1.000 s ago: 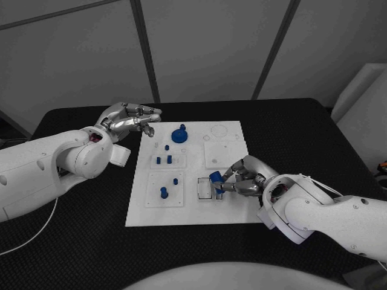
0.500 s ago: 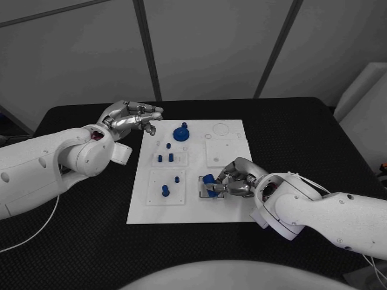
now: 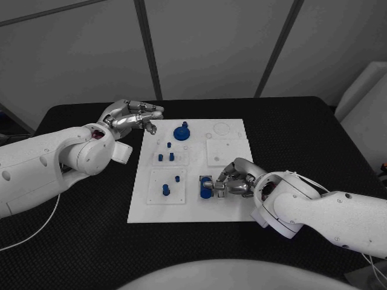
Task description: Assemble the parts on the task board
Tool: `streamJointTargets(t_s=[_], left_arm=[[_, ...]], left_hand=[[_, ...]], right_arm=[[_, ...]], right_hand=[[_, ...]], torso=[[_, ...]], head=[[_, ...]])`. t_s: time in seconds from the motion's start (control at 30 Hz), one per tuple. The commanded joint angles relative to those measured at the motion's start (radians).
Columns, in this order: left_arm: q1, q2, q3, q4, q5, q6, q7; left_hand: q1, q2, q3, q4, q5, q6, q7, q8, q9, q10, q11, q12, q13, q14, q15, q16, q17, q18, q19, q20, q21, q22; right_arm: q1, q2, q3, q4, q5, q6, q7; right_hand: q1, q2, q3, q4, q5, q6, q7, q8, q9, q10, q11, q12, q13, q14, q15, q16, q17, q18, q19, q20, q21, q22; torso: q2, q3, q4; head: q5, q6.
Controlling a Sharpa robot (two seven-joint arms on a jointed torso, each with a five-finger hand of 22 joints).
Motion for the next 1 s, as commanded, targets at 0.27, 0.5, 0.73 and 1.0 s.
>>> streamJointTargets(t_s=[0.27, 0.5, 0.73, 1.0], left_arm=[[0.001, -0.001, 0.001, 0.002, 0.004, 0.01, 0.003], [0.001, -0.001, 0.001, 0.001, 0.004, 0.01, 0.003], [0.001, -0.002, 0.001, -0.001, 0.004, 0.01, 0.002], [-0.001, 0.001, 0.001, -0.004, 0.004, 0.012, 0.002]], left_hand=[[-0.006, 0.001, 0.001, 0.007, 0.0, -0.002, 0.003, -0.002, -0.001, -0.009, 0.0, 0.004, -0.001, 0.0, 0.008, -0.004, -0.002, -0.017, 0.003, 0.004, -0.005, -0.001], [-0.006, 0.001, 0.001, 0.007, 0.0, -0.002, 0.003, -0.002, -0.001, -0.009, 0.0, 0.004, -0.001, 0.0, 0.008, -0.004, -0.002, -0.017, 0.003, 0.004, -0.005, -0.001], [-0.006, 0.001, 0.001, 0.007, 0.0, -0.002, 0.003, -0.002, -0.001, -0.009, 0.0, 0.004, -0.001, 0.0, 0.008, -0.004, -0.002, -0.017, 0.003, 0.004, -0.005, -0.001], [-0.006, 0.002, 0.002, 0.007, 0.0, -0.002, 0.003, -0.002, -0.001, -0.01, 0.0, 0.005, -0.001, 0.0, 0.008, -0.004, -0.002, -0.017, 0.003, 0.004, -0.006, -0.002]], right_arm=[[0.001, 0.006, 0.0, -0.005, -0.027, -0.003, -0.005], [0.001, -0.001, 0.0, 0.007, -0.044, -0.01, 0.021], [0.001, -0.025, 0.0, 0.049, -0.058, 0.028, 0.094], [0.001, -0.033, 0.0, 0.053, -0.066, 0.069, 0.094]], right_hand=[[-0.07, -0.043, 0.019, 0.003, -0.091, -0.02, 0.003, 0.019, 0.016, 0.001, 0.001, -0.018, -0.003, 0.078, -0.005, 0.0, 0.148, -0.012, -0.007, -0.007, 0.001, -0.004], [-0.023, -0.032, 0.046, -0.003, -0.044, -0.025, 0.002, 0.03, 0.025, 0.004, 0.0, -0.015, 0.005, 0.079, -0.005, 0.002, 0.153, -0.012, -0.006, -0.007, 0.003, 0.0], [0.069, -0.021, 0.056, -0.02, -0.028, -0.026, -0.002, 0.047, 0.037, 0.017, -0.003, 0.004, 0.031, 0.085, -0.008, 0.015, 0.175, -0.018, 0.007, -0.009, 0.019, 0.027], [0.096, -0.007, 0.056, -0.025, -0.02, -0.02, -0.005, 0.058, 0.044, 0.031, -0.007, 0.024, 0.053, 0.089, -0.01, 0.025, 0.192, -0.023, 0.02, -0.011, 0.036, 0.052]], torso=[[0.0, 0.0005, -0.0008], [0.0, 0.0016, -0.0007], [0.0, 0.0018, -0.0019], [-0.002, 0.0005, -0.0013]], head=[[0.004, -0.001], [0.004, 0.0], [0.006, -0.002], [0.003, -0.001]])
